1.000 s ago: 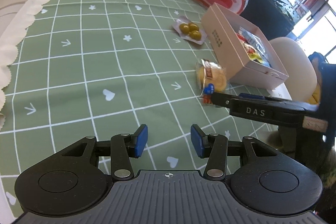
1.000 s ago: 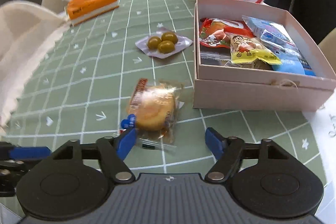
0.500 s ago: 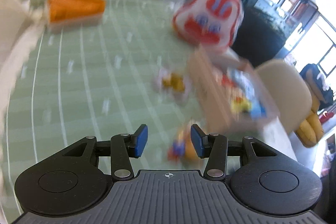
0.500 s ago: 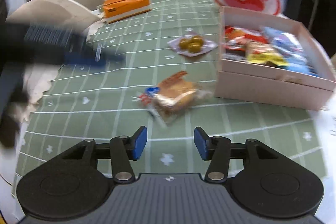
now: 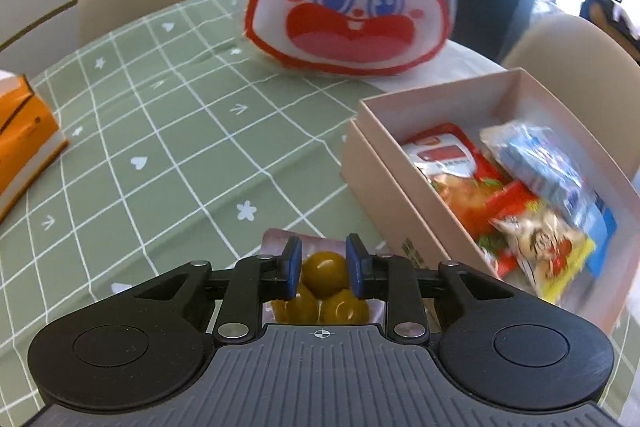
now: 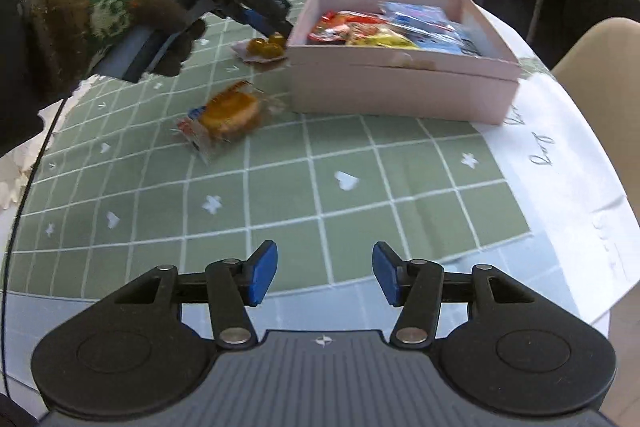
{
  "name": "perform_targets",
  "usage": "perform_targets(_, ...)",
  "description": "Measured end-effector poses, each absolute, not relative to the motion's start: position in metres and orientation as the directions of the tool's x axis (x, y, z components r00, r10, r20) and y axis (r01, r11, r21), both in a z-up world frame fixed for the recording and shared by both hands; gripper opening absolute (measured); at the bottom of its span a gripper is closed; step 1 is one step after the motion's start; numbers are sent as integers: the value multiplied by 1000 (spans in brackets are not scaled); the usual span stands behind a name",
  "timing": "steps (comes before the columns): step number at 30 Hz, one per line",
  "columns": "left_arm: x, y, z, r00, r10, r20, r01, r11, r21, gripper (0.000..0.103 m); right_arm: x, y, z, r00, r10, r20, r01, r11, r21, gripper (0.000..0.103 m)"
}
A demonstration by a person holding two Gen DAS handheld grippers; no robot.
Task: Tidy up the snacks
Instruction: 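Grasp the pink tray left while the right tool grasps the round bun pack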
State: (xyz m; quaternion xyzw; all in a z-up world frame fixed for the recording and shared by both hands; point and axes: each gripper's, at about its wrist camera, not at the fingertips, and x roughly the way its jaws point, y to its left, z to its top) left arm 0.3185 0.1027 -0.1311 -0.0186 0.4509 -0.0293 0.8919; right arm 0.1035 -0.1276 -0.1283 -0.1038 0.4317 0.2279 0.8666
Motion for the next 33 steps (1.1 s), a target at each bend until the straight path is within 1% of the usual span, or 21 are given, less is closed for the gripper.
perform_targets(4,288,106,-130,569,-114,-814,110,992,-62,29,113,-130,-131,524,309,-794,-469,882,34,53)
perform_targets(7,250,110,-128,569,-118,-814,118,991,-61,29,119,-118,-131,526,326,-785,-480,876,43,53)
perform_targets(9,226,118,-128,572,-112,-813,83,993,-78,29,121,-105,-129,518,350,-781,-501,864,54,55)
perform_targets(11,205,128,-127,567,-111,-816,26,993,-117,29,124,-84,-127,518,374,-770,-522,851,62,64)
perform_targets(13,183,136,-126,566,-110,-817,-22,989,-149,29,129,-63,-125,527,388,-756,-519,851,74,67)
perform_targets(16,154,144,-123,564,-96,-820,-73,984,-165,29,150,-32,-125,521,401,-754,-481,867,129,69)
perform_targets(21,120,145,-118,558,-59,-828,-123,981,-153,29,193,5,-136,496,346,-796,-341,921,189,69)
perform_targets(23,112,144,-119,560,-58,-826,-128,979,-156,29,197,15,-141,490,330,-807,-348,923,167,69)
perform_targets(25,105,144,-119,560,-69,-825,-128,977,-169,29,193,23,-144,507,295,-810,-379,920,98,69)
perform_targets(26,103,143,-118,559,-72,-826,-127,977,-171,29,191,23,-145,513,281,-811,-385,920,76,66)
perform_targets(28,102,141,-119,557,-73,-827,-126,977,-172,29,182,18,-145,529,256,-809,-382,923,43,63)
perform_targets(33,98,133,-119,561,-102,-821,-112,974,-197,30,154,-10,-142,546,242,-802,-429,903,-19,62)
